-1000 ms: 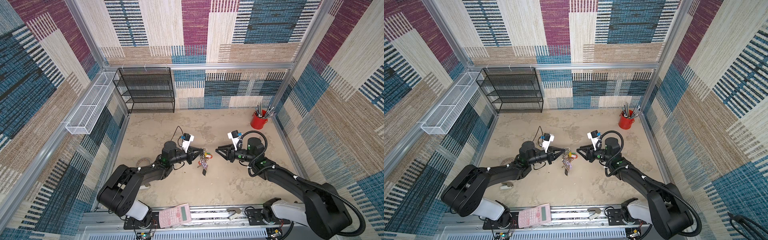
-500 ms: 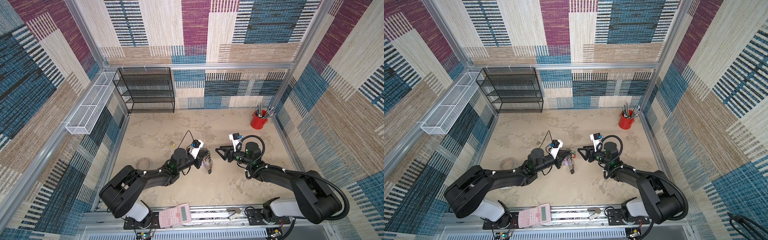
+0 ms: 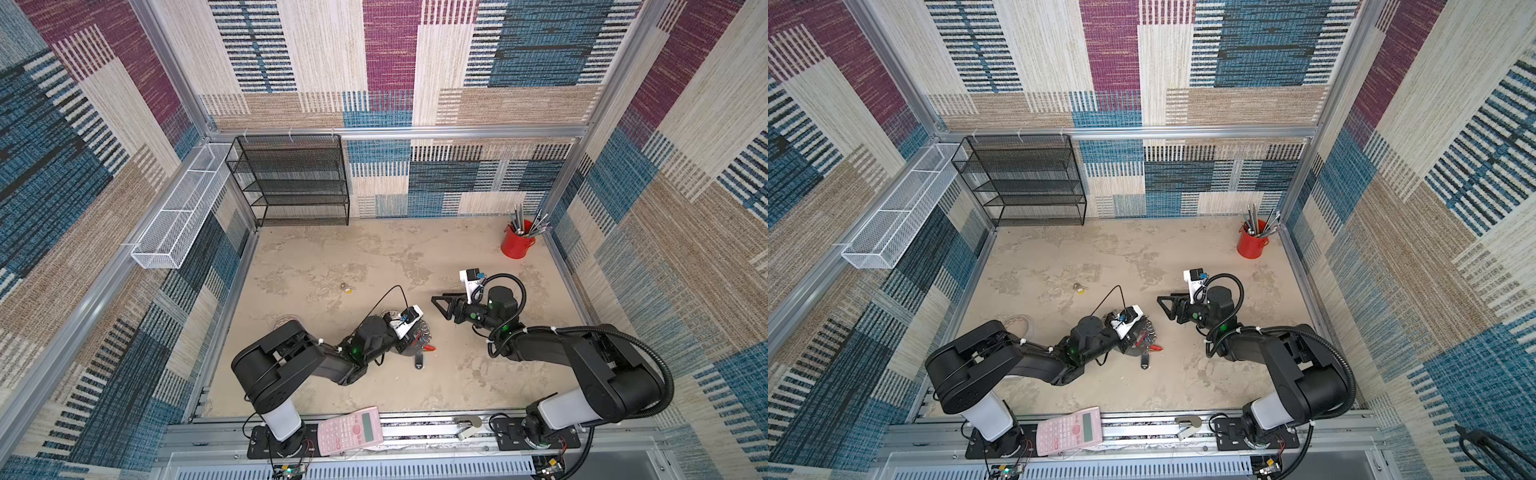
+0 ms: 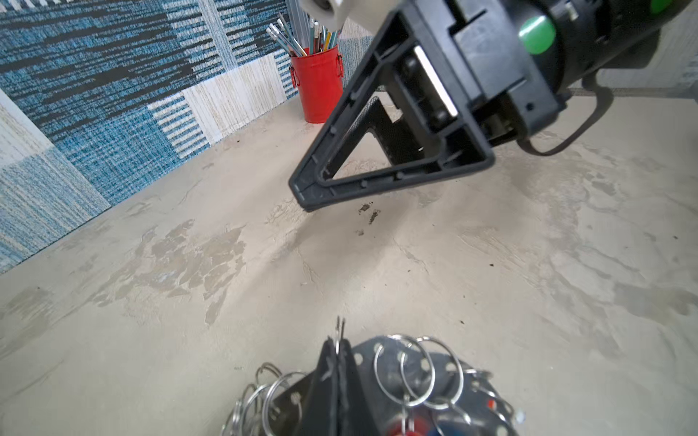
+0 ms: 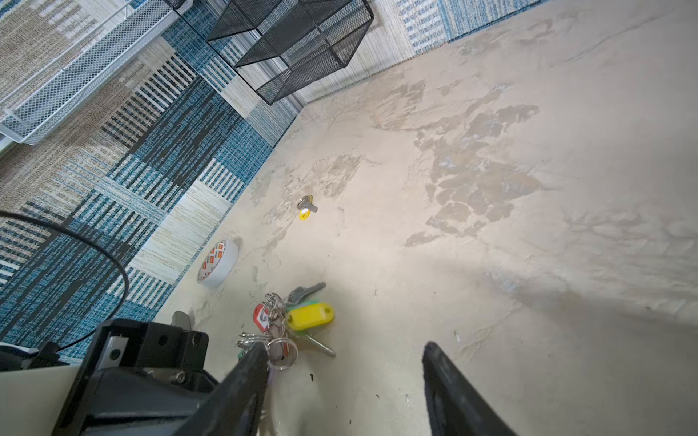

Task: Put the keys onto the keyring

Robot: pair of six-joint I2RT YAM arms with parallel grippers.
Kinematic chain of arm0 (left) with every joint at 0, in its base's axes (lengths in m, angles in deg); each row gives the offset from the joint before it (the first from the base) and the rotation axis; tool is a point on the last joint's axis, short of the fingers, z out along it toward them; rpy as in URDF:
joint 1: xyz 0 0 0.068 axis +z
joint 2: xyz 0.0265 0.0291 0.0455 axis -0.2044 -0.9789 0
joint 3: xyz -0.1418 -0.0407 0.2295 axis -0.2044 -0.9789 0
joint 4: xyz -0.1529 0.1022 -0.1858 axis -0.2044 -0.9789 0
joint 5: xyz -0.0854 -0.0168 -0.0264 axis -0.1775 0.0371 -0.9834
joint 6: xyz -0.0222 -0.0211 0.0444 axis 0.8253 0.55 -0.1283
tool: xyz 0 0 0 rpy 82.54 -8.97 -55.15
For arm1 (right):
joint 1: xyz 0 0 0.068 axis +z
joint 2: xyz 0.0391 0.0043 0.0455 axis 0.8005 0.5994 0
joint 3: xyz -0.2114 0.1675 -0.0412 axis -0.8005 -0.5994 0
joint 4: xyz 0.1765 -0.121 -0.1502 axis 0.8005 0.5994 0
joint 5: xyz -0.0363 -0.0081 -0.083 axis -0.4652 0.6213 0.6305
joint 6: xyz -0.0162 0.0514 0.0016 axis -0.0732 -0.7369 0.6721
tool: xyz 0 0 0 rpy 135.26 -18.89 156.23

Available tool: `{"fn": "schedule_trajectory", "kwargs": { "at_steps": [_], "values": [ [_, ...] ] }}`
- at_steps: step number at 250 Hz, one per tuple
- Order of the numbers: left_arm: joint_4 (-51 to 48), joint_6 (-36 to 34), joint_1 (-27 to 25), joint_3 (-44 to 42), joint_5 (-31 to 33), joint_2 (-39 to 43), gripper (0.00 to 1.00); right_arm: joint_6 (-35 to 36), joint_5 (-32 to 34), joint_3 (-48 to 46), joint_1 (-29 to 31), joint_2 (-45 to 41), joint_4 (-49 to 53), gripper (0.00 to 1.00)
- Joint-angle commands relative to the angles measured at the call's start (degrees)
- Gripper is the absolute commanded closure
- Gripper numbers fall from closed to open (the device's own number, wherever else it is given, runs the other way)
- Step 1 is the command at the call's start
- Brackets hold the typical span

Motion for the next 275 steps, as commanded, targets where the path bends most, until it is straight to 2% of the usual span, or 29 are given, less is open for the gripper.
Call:
{"fn": "schedule_trajectory", "kwargs": {
  "at_steps": [1, 113, 275],
  "values": [
    [6.59, -3.09, -0.03, -0.49, 2.69, -0.82, 1.00, -1.17, -0.78, 0.20, -0.04, 0.89, -3.52, 0.33],
    [14.09, 1.21, -0.03, -1.18, 3.95, -1.72, 1.00, -1.60, -2.85, 0.06, -0.44, 2.22, -4.85, 0.33],
    [12.47, 4.01, -0.03, -0.80, 5.33, 0.66, 1.00, -2.31, -6.14, 0.46, -0.46, 4.67, -7.41, 0.34]
  ]
}}
